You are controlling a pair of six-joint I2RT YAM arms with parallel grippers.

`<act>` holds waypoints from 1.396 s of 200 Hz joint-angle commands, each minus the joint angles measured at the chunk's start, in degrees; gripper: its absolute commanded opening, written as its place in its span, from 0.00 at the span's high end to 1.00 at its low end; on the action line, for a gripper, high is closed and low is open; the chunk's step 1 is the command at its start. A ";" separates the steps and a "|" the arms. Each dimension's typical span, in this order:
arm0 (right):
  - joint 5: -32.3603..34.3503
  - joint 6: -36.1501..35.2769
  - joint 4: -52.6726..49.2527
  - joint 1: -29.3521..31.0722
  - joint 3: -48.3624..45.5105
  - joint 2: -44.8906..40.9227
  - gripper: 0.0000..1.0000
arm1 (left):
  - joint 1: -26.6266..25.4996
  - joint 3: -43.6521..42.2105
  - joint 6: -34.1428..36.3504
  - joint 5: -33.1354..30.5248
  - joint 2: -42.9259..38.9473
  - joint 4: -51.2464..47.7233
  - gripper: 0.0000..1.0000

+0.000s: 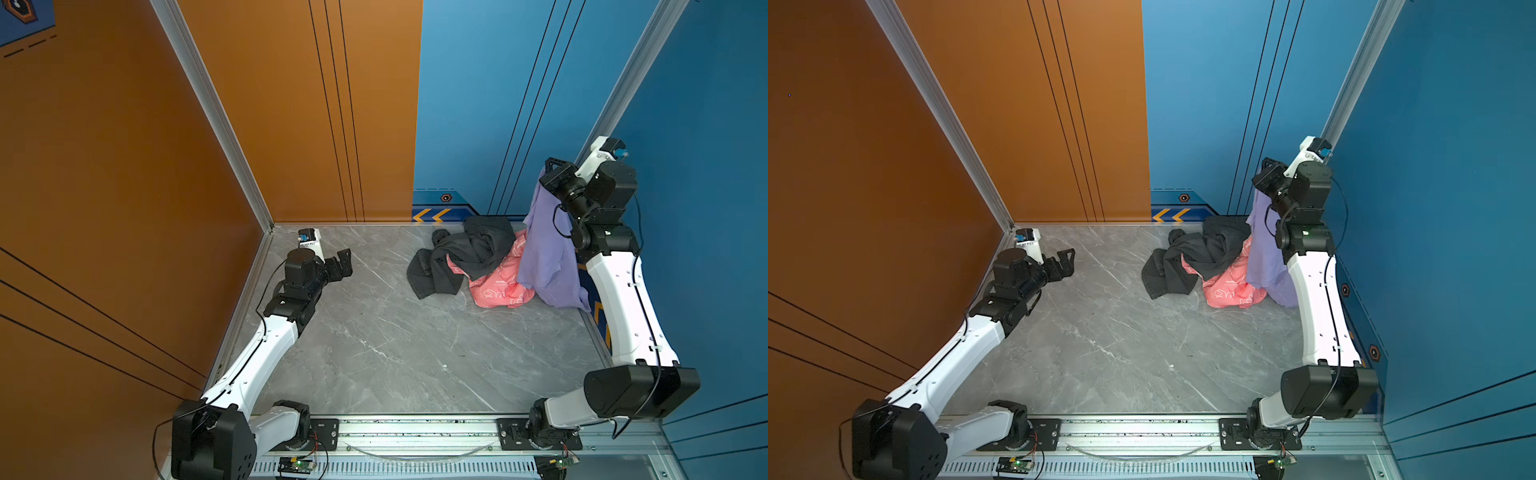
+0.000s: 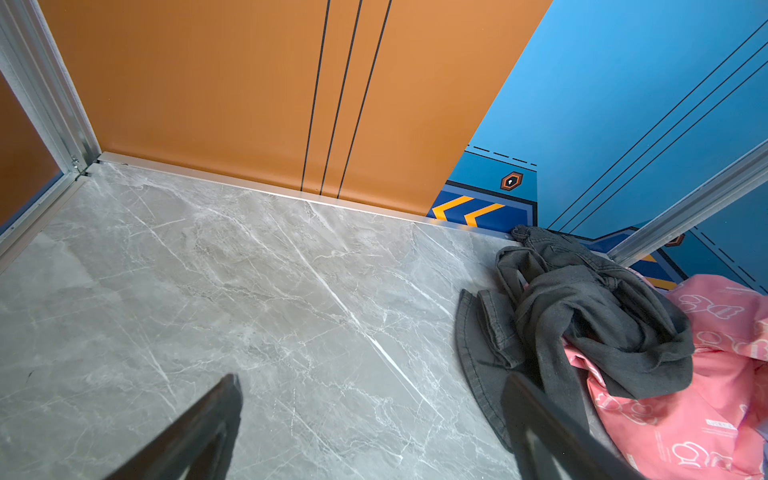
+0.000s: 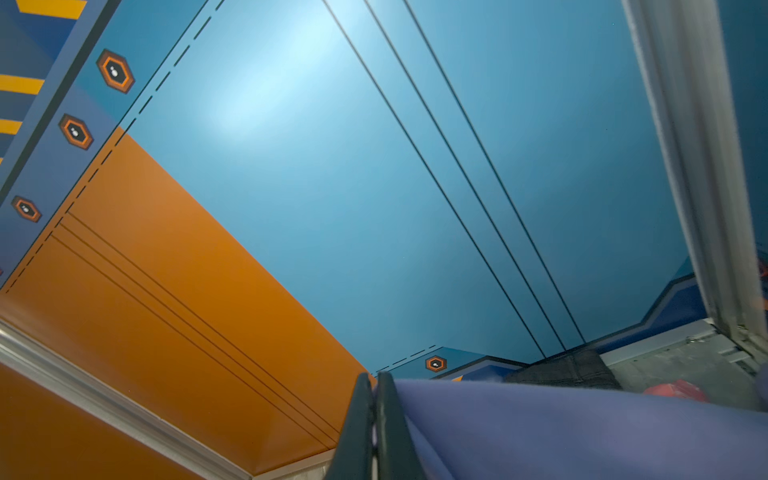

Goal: Pick out a specific cloth from the pile

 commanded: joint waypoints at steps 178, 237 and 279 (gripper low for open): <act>5.10 -36.34 -40.97 28.11 18.94 18.75 0.31 | -0.38 -0.19 -0.97 0.43 0.87 1.15 0.02; 8.93 -32.83 -40.80 15.97 12.73 11.02 0.28 | -0.49 -0.18 -1.15 0.92 1.09 1.14 0.02; 9.78 -27.46 -38.70 6.53 2.49 3.87 0.27 | -0.58 0.07 -1.39 1.23 1.78 1.31 0.02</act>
